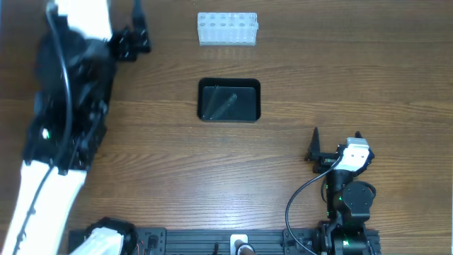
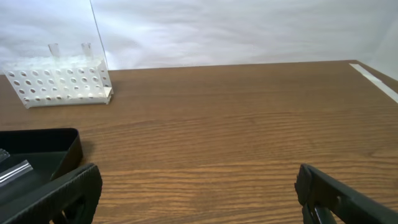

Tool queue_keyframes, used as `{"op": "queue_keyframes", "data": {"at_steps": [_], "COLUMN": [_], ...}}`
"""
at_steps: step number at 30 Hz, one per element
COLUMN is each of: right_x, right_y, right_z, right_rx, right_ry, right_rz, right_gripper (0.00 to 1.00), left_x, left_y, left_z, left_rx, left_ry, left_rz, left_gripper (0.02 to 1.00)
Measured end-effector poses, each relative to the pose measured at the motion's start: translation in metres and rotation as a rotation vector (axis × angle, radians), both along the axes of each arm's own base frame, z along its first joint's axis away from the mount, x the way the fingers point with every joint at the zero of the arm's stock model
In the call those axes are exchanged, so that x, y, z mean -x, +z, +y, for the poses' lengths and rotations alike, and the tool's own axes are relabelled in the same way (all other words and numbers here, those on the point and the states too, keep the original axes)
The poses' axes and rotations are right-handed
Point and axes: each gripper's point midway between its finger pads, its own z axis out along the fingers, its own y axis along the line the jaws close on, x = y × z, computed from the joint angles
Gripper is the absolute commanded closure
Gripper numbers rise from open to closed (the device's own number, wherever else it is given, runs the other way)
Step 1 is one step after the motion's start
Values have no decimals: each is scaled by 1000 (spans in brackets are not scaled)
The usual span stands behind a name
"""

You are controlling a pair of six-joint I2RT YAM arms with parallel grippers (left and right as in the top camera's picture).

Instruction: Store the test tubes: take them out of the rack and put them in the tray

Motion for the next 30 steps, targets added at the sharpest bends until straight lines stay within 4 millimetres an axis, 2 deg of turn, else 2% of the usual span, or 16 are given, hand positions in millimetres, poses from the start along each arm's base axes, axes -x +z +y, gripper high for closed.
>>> {"op": "queue_keyframes", "data": {"at_steps": [4, 6, 9, 12, 17, 22, 30], "right_x": [0, 0, 0, 0, 0, 0, 0], "right_y": [0, 0, 0, 0, 0, 0, 0], "right_z": [0, 0, 0, 0, 0, 0, 0], "right_rx": [0, 0, 0, 0, 0, 0, 0], "right_ry": [0, 0, 0, 0, 0, 0, 0], "right_rz": [0, 0, 0, 0, 0, 0, 0], "right_gripper": [9, 9, 7, 9, 7, 7, 7], "left_x": [20, 37, 61, 86, 114, 123, 126], "left_y": [-53, -83, -114, -135, -160, -189, -235], "left_z": [23, 26, 28, 29, 31, 30, 24], "left_rx": [-15, -21, -25, -29, -35, -36, -30], "left_ry": [-36, -62, -89, -105, -110, -117, -151], "left_rz": [-60, -56, -52, -81, -137, -144, -94], "left_gripper": [18, 18, 18, 18, 20, 18, 18]}}
